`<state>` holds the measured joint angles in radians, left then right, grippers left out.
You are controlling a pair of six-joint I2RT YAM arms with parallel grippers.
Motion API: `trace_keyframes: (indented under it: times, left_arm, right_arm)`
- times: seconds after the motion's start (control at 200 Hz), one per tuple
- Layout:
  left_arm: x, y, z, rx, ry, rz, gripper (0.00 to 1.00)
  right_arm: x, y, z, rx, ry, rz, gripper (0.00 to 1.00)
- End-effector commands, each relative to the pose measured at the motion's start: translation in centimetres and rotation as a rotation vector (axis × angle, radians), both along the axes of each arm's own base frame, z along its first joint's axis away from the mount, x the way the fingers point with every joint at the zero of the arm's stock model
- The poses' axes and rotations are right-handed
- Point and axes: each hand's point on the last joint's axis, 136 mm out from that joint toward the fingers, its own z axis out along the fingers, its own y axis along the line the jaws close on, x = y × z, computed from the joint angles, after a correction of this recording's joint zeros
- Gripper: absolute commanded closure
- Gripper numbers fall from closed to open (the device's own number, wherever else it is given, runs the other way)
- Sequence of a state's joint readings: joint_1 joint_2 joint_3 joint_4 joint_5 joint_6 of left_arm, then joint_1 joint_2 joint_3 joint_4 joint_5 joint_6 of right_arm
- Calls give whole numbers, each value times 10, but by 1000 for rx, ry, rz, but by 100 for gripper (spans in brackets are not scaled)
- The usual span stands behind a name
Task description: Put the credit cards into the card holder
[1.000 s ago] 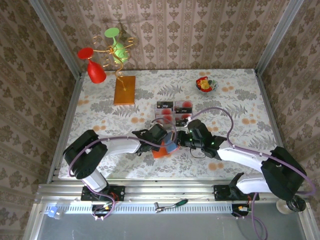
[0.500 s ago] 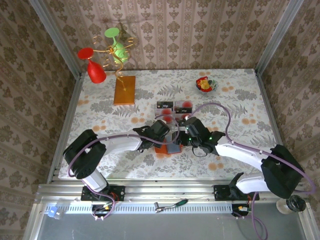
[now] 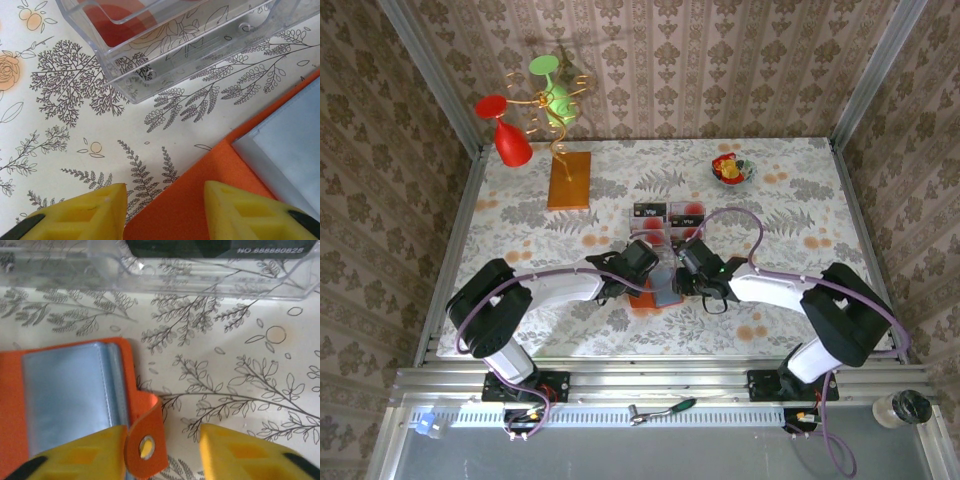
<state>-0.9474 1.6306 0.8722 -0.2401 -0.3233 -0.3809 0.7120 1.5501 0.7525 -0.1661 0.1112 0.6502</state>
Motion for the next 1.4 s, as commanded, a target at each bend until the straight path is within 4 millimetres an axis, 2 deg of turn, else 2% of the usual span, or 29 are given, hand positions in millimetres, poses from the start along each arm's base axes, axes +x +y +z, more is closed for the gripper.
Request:
trace_keyframes:
  times: [0.0,0.07,0.215,0.285,0.635,0.74,0.76,1.06,1.17,1.25,1.395]
  left_arm:
    - [5,-2,7,19,-19,-13,54]
    - [5,-3,9,17,-22,-16,54]
    - [5,-4,10,9,-22,-17,54]
    - [4,-4,11,2,-21,-15,54]
    - [-8,1,12,-37,-6,22,46]
    - [-13,4,7,-41,-5,43,45]
    - [-15,5,5,-41,-1,46,45]
    - [-18,9,-16,15,14,62,47]
    - [-17,9,-16,18,3,65,47]
    - [-16,8,-13,17,-3,65,47]
    - [-17,7,-11,18,-12,62,47]
  right_arm:
    - [15,-6,4,-45,-31,-32,64]
    - [18,-6,4,-44,-31,-35,69]
    - [19,-7,3,-33,-21,-39,93]
    - [16,-10,1,-31,-15,-40,100]
    - [-15,-30,-5,56,4,-128,100]
    - [-25,-37,-11,81,18,-168,100]
    - [-25,-36,-5,106,2,-176,100]
    - [-36,-41,-8,148,8,-208,100]
    - [-35,-37,0,166,2,-194,94]
    - [-34,-34,11,188,-12,-180,87]
    - [-31,-24,34,233,-34,-143,82]
